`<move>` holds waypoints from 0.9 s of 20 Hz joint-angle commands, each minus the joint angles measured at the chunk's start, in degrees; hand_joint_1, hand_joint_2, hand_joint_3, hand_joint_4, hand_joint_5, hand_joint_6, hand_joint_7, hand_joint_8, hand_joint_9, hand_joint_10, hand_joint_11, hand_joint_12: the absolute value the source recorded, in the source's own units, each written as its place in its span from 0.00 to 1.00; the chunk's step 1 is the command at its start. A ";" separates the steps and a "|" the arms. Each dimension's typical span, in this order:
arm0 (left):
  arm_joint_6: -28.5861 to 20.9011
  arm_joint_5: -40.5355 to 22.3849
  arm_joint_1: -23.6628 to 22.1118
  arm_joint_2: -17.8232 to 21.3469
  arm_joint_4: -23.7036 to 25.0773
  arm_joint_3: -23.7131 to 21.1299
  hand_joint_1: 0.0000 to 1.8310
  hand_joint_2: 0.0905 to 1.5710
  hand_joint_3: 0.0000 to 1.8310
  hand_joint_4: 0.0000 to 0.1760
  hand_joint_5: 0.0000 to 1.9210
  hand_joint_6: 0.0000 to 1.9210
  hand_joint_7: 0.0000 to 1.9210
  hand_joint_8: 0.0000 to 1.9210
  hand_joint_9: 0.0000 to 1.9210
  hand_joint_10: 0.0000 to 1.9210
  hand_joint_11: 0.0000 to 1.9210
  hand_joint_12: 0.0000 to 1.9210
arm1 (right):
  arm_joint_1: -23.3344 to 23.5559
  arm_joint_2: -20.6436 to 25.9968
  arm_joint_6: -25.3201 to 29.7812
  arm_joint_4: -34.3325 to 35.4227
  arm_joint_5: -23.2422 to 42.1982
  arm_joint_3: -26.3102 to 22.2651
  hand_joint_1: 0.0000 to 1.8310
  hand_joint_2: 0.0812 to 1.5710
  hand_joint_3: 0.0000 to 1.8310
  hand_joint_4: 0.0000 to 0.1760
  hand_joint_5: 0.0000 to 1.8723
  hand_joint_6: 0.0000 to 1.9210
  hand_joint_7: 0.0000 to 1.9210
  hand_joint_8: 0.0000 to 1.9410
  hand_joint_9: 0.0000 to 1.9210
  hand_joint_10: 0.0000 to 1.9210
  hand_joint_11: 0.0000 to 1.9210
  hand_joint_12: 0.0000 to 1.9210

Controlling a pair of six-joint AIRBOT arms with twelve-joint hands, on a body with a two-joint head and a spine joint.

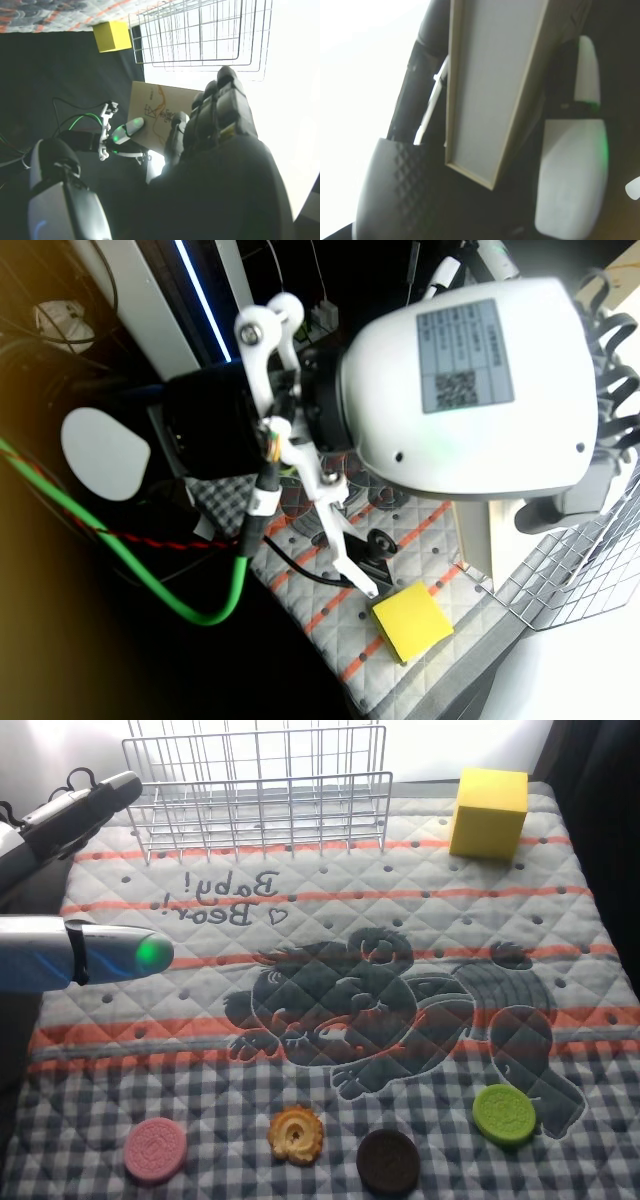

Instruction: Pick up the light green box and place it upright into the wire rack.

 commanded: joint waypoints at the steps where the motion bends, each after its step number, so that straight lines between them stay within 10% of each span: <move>1: -0.38 -6.55 -0.59 -0.04 0.23 0.30 0.35 0.45 0.00 1.00 0.00 0.00 0.00 0.00 0.00 0.00 0.00 0.05 | 0.62 0.08 0.22 2.02 6.23 0.18 0.69 0.69 0.00 0.00 0.46 0.49 0.59 0.49 0.81 0.01 0.68 0.38; 4: -0.38 -6.45 -0.60 -0.05 0.24 0.30 0.35 0.45 0.00 1.00 0.00 0.00 0.00 0.00 0.00 0.00 0.00 0.05 | 0.49 -0.78 0.22 0.36 6.14 -0.07 0.62 0.73 0.00 0.00 0.47 0.58 0.70 0.08 0.81 0.00 0.67 0.42; 5: -0.38 -6.42 -0.63 -0.05 0.28 0.30 0.33 0.46 0.00 1.00 0.00 0.00 0.00 0.00 0.00 0.00 0.00 0.06 | 0.49 -0.94 0.22 0.28 6.14 -0.12 0.68 0.69 0.01 0.00 0.47 0.49 0.62 0.38 0.81 0.00 0.69 0.41; 8: -0.38 -6.36 -0.72 -0.09 0.30 0.33 0.35 0.45 0.00 1.00 0.00 0.00 0.00 0.00 0.00 0.00 0.00 0.06 | 0.48 -1.10 0.22 0.27 6.14 -0.10 0.62 0.72 0.00 0.00 0.48 0.57 0.71 0.09 0.81 0.00 0.65 0.44; 11: -0.38 -6.36 -0.72 -0.12 0.30 0.31 0.34 0.46 0.00 1.00 0.00 0.00 0.00 0.00 0.00 0.00 0.00 0.03 | 0.06 -1.20 0.22 0.24 6.09 -0.02 0.62 0.72 0.00 0.00 0.48 0.57 0.74 0.03 0.81 0.01 0.65 0.46; 12: -0.38 -6.39 -0.72 -0.15 0.30 0.30 0.34 0.46 0.00 1.00 0.00 0.00 0.00 0.00 0.00 0.00 0.00 0.03 | -0.36 -1.58 0.22 0.25 6.05 0.14 0.68 0.69 0.00 0.00 0.48 0.49 0.63 0.37 0.81 0.00 0.66 0.45; 13: -0.38 -6.40 -0.72 -0.15 0.30 0.30 0.34 0.46 0.00 1.00 0.00 0.00 0.00 0.00 0.00 0.00 0.00 0.03 | -0.41 -1.64 0.22 0.25 6.05 0.18 0.68 0.69 0.00 0.00 0.48 0.49 0.63 0.37 0.81 0.00 0.66 0.45; 18: -0.39 -6.52 -0.73 -0.26 0.37 0.24 0.35 0.46 0.00 1.00 0.00 0.00 0.00 0.00 0.00 0.00 0.01 0.01 | -1.35 -2.40 0.23 0.60 6.05 0.74 0.62 0.73 0.00 0.00 0.47 0.58 0.73 0.04 0.80 0.00 0.61 0.51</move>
